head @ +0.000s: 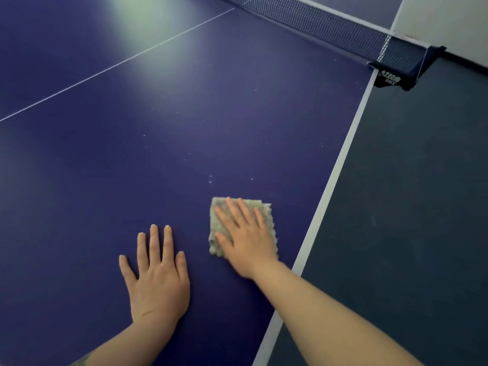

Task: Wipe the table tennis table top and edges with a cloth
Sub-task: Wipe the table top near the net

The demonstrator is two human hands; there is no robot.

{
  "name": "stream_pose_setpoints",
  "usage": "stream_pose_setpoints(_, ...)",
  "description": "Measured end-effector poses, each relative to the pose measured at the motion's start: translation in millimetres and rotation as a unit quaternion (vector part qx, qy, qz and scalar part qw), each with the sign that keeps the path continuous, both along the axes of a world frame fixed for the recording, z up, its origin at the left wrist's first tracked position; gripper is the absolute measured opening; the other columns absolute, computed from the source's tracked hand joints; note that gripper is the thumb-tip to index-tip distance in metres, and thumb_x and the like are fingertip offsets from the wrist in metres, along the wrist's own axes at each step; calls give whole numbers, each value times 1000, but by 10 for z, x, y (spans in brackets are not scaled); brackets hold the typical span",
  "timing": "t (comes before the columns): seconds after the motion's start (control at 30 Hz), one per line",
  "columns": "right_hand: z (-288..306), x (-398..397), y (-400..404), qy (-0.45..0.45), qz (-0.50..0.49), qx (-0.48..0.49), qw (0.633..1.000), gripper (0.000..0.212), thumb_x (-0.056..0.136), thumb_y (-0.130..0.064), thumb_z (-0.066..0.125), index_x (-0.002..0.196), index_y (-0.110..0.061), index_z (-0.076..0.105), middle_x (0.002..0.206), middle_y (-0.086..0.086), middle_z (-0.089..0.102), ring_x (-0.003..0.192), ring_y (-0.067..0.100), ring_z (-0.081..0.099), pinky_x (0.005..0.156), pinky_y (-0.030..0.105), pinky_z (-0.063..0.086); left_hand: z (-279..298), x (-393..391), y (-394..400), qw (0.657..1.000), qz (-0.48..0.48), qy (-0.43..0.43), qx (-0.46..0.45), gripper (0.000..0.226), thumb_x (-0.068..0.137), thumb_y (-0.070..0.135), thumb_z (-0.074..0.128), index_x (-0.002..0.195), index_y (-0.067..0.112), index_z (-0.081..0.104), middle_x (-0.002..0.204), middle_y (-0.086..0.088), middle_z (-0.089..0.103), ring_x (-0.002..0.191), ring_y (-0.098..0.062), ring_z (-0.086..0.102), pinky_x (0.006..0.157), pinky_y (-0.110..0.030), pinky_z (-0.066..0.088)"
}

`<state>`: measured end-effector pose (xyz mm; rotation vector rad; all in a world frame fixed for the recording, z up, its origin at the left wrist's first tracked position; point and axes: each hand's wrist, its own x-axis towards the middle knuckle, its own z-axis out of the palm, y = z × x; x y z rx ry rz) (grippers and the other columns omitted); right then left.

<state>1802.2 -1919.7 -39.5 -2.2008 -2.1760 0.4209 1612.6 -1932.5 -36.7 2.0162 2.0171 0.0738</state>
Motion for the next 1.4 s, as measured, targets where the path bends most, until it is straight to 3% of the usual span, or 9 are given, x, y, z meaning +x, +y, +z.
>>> stream_pose_setpoints(0.2, -26, 634, -303, -57, -344, -19, 937, 60, 100, -53, 1, 153, -31, -17, 166, -1, -10, 152, 20, -11, 123, 47, -2, 17, 23, -12, 1000, -5, 7, 2, 63, 91, 45, -6, 151, 27, -17, 161, 5, -16, 148, -18, -19, 117, -52, -10)
stream_pose_setpoints(0.33, -41, -161, -621, -17, -192, 58, 979, 61, 103, -51, 7, 158, -26, 20, 162, 1, 27, 150, 22, 23, 117, 47, 16, -22, 7, -12, 1000, -6, -4, 19, 62, 94, 44, -2, 152, 27, -12, 162, 5, -12, 149, -18, -15, 118, -52, -8)
stream_pose_setpoints(0.47, 54, -171, -196, -12, 47, 40, 998, 57, 104, -52, 7, 158, -35, 11, 165, -7, 7, 153, 16, 4, 119, 44, 5, -81, -34, -5, 999, -9, 12, 33, 55, 101, 36, 18, 155, 24, 17, 161, -1, 21, 149, -21, 12, 116, -50, 2)
stream_pose_setpoints(0.53, 20, 207, 25, -25, -26, -1, 999, 57, 103, -53, 7, 155, -39, -9, 164, -11, -12, 151, 11, -16, 123, 43, -5, -96, -60, 48, 999, -16, 3, 52, 54, 98, 35, 36, 150, 20, 36, 152, -7, 40, 141, -26, 29, 112, -51, 12)
stream_pose_setpoints(0.67, -65, 572, -235, -82, -365, 12, 927, 64, 97, -55, -8, 155, -28, -11, 167, 2, 1, 153, 22, -2, 123, 48, 4, -33, -85, 331, 998, -16, -49, 36, 55, 95, 33, 54, 147, 20, 43, 146, -9, 42, 134, -30, 34, 114, -48, 25)
stream_pose_setpoints(0.83, -58, -238, -231, -44, -92, 76, 992, 59, 105, -48, 12, 156, -23, 28, 160, 3, 31, 148, 24, 27, 114, 46, 19, -52, 9, 678, 998, 16, -29, 55, 58, 101, 39, 23, 156, 27, 11, 163, -3, 14, 150, -23, 5, 121, -46, 4)
stream_pose_setpoints(0.97, 0, -315, 579, 2, 74, 46, 996, 63, 98, -54, 5, 158, -34, 14, 166, -5, 7, 153, 16, 1, 121, 43, 0, -107, 22, 691, 997, 25, -23, 69, 57, 101, 39, 19, 156, 28, 8, 164, 0, 9, 151, -20, 1, 122, -45, 2)
stream_pose_setpoints(1.23, -90, 1091, 304, -83, -354, 0, 932, 61, 101, -51, 1, 155, -27, -12, 167, 3, -3, 153, 21, -6, 123, 50, 2, -169, 18, 678, 997, 30, 5, 64, 55, 102, 38, 13, 156, 27, 14, 162, -2, 18, 150, -22, 7, 121, -45, 3)
stream_pose_setpoints(1.4, -107, 120, -25, -24, -169, 69, 983, 62, 101, -48, 20, 156, -20, 24, 161, 6, 29, 149, 27, 26, 117, 48, 18, -146, 26, 685, 998, 31, 3, 61, 54, 102, 37, 21, 155, 24, 21, 161, -4, 23, 149, -23, 14, 120, -46, 7)
